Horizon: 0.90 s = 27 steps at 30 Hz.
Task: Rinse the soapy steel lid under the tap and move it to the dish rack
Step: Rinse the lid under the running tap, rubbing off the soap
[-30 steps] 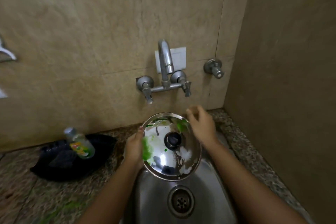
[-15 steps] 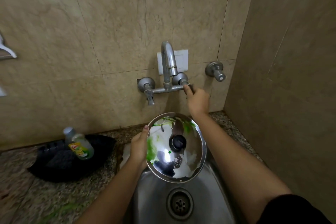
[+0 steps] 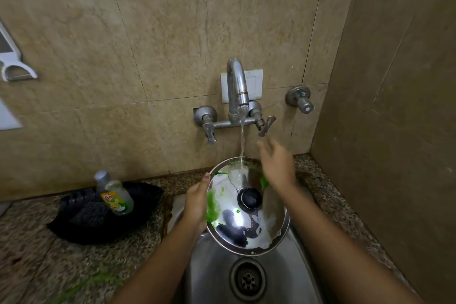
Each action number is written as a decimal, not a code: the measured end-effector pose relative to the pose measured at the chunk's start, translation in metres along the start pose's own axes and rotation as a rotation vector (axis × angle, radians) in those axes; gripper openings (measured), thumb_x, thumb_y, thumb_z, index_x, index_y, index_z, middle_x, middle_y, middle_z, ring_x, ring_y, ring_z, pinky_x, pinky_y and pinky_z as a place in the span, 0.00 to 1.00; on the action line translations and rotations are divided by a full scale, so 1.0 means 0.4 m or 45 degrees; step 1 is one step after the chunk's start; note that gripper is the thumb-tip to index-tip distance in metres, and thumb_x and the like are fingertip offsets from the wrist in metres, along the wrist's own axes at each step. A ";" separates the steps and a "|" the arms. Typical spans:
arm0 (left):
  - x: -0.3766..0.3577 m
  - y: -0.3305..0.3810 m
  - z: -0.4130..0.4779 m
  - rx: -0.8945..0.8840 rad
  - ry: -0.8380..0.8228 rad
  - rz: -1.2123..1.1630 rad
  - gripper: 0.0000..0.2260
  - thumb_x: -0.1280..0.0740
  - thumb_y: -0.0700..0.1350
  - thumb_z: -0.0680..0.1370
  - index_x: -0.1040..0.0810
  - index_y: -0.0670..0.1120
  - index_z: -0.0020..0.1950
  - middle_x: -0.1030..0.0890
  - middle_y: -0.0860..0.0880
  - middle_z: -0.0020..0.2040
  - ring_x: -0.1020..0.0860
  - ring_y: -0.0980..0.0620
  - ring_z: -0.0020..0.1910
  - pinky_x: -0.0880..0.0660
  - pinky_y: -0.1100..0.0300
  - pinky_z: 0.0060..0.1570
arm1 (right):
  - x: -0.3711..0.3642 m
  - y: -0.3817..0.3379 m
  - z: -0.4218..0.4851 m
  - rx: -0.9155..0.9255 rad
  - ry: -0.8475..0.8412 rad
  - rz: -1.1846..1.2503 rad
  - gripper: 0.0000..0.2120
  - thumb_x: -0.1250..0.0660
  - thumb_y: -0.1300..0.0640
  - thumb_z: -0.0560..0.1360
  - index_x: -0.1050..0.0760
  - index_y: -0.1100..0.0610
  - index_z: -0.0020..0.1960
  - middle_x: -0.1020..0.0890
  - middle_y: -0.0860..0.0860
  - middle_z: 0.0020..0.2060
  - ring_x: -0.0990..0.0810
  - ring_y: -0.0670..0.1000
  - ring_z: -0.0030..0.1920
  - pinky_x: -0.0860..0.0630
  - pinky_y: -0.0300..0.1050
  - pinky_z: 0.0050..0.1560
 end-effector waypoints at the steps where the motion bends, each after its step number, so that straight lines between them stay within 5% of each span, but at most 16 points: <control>1: -0.001 -0.002 -0.001 0.005 -0.004 0.002 0.13 0.38 0.46 0.80 0.19 0.40 0.42 0.16 0.49 0.31 0.18 0.56 0.28 0.24 0.66 0.27 | -0.016 0.004 -0.038 0.062 -0.082 -0.188 0.20 0.42 0.45 0.80 0.27 0.56 0.64 0.17 0.56 0.51 0.20 0.58 0.53 0.29 0.47 0.47; 4: -0.009 -0.001 -0.011 0.023 -0.011 0.032 0.13 0.38 0.45 0.80 0.19 0.40 0.43 0.16 0.49 0.31 0.18 0.55 0.29 0.24 0.67 0.28 | -0.087 -0.005 -0.121 0.359 -0.288 -0.553 0.23 0.48 0.42 0.79 0.29 0.54 0.65 0.21 0.55 0.60 0.23 0.57 0.60 0.27 0.49 0.56; 7: -0.026 0.001 -0.012 0.024 -0.045 0.051 0.13 0.37 0.47 0.80 0.18 0.40 0.49 0.15 0.41 0.45 0.16 0.48 0.42 0.20 0.58 0.45 | -0.171 -0.036 -0.173 0.655 -0.552 -0.716 0.36 0.58 0.35 0.75 0.39 0.55 0.75 0.34 0.53 0.74 0.38 0.51 0.75 0.46 0.46 0.74; 9: -0.028 0.007 -0.015 0.017 -0.040 0.053 0.14 0.38 0.47 0.80 0.18 0.39 0.49 0.15 0.40 0.46 0.16 0.47 0.42 0.20 0.55 0.45 | -0.164 -0.038 -0.170 0.628 -0.562 -0.699 0.36 0.57 0.34 0.76 0.40 0.55 0.76 0.38 0.53 0.76 0.42 0.50 0.76 0.50 0.46 0.75; 13: -0.014 0.005 -0.015 0.047 -0.006 0.054 0.14 0.38 0.48 0.80 0.18 0.39 0.45 0.16 0.41 0.39 0.17 0.47 0.34 0.21 0.60 0.33 | -0.092 0.032 -0.114 0.286 -0.418 -0.696 0.32 0.53 0.37 0.79 0.42 0.56 0.76 0.36 0.54 0.75 0.37 0.54 0.74 0.41 0.47 0.73; 19: -0.021 -0.003 -0.024 0.070 -0.042 0.020 0.14 0.38 0.46 0.80 0.19 0.37 0.50 0.16 0.39 0.45 0.16 0.49 0.37 0.20 0.59 0.40 | -0.173 -0.053 -0.197 0.663 -0.634 -0.682 0.28 0.51 0.42 0.81 0.42 0.54 0.76 0.40 0.50 0.77 0.44 0.48 0.77 0.48 0.44 0.74; 24: -0.004 0.001 -0.030 0.078 0.029 0.024 0.13 0.38 0.46 0.80 0.20 0.39 0.43 0.16 0.47 0.30 0.19 0.54 0.26 0.24 0.65 0.26 | -0.094 0.028 -0.127 0.265 -0.429 -0.678 0.27 0.51 0.41 0.80 0.38 0.55 0.74 0.33 0.54 0.73 0.32 0.55 0.71 0.36 0.48 0.69; 27: -0.001 -0.010 -0.031 0.119 0.046 -0.008 0.14 0.38 0.46 0.80 0.19 0.37 0.45 0.15 0.42 0.35 0.17 0.49 0.31 0.20 0.59 0.32 | -0.130 -0.003 -0.159 0.415 -0.540 -0.689 0.30 0.51 0.39 0.79 0.41 0.54 0.76 0.36 0.53 0.75 0.38 0.53 0.75 0.40 0.49 0.73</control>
Point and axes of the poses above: each hand's wrist, its own z-axis towards the middle knuckle, its own x-axis out of the back of the hand, y = z × x, the point moved 6 cm from there along z, towards the middle knuckle
